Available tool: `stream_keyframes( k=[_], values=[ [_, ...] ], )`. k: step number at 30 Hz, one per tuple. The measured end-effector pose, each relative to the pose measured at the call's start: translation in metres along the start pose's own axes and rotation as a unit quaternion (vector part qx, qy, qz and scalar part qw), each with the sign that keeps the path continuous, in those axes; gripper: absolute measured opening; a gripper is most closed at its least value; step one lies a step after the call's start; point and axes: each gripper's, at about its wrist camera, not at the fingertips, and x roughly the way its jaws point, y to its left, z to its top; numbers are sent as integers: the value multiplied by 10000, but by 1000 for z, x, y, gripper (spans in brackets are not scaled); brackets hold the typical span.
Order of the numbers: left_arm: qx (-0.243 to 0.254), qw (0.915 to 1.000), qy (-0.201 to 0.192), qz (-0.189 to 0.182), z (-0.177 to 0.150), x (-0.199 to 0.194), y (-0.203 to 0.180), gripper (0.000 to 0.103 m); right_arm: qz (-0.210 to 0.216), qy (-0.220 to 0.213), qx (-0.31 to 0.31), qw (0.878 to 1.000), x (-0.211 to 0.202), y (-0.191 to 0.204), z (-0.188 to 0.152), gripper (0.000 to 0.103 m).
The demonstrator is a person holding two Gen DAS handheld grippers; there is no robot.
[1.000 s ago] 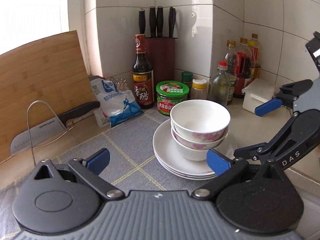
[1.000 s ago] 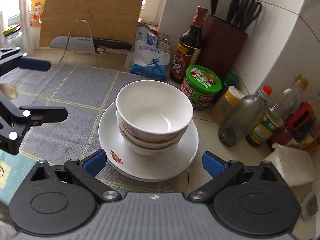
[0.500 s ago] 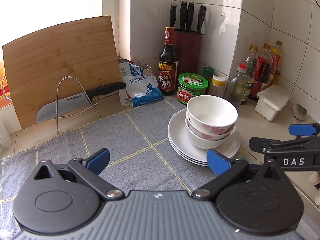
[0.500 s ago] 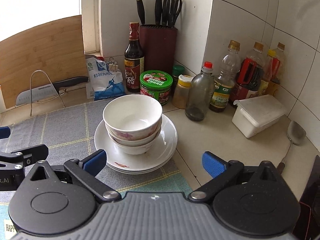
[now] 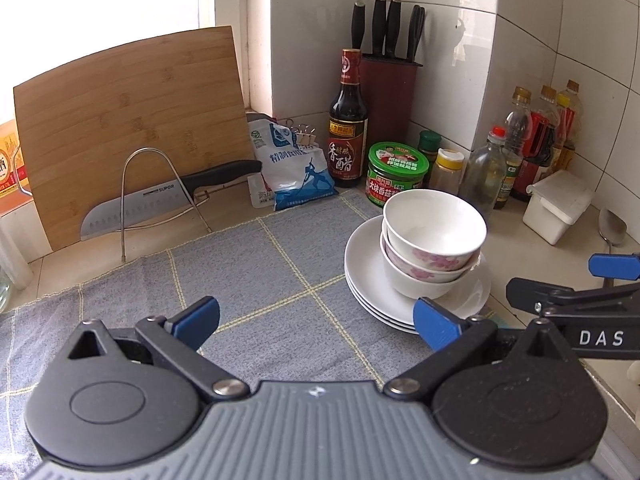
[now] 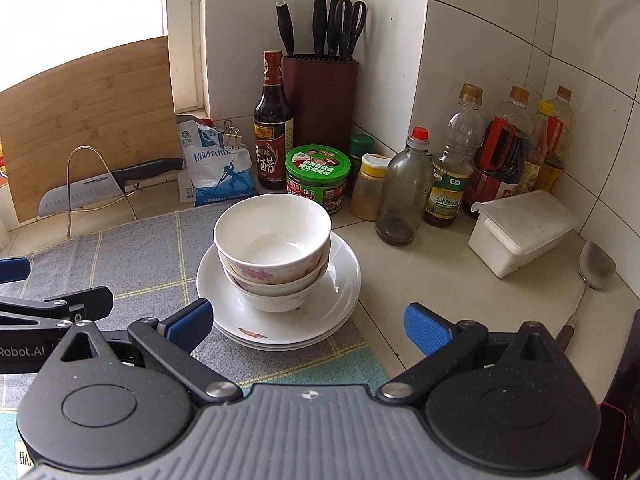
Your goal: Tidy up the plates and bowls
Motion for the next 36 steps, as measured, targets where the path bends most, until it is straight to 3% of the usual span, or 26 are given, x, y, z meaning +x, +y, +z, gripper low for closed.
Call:
stream_keyframes(
  k=[36],
  values=[
    [-52, 10000, 56, 2, 4, 1, 2, 102, -30, 7, -87, 10000, 2, -1, 5, 103]
  ],
)
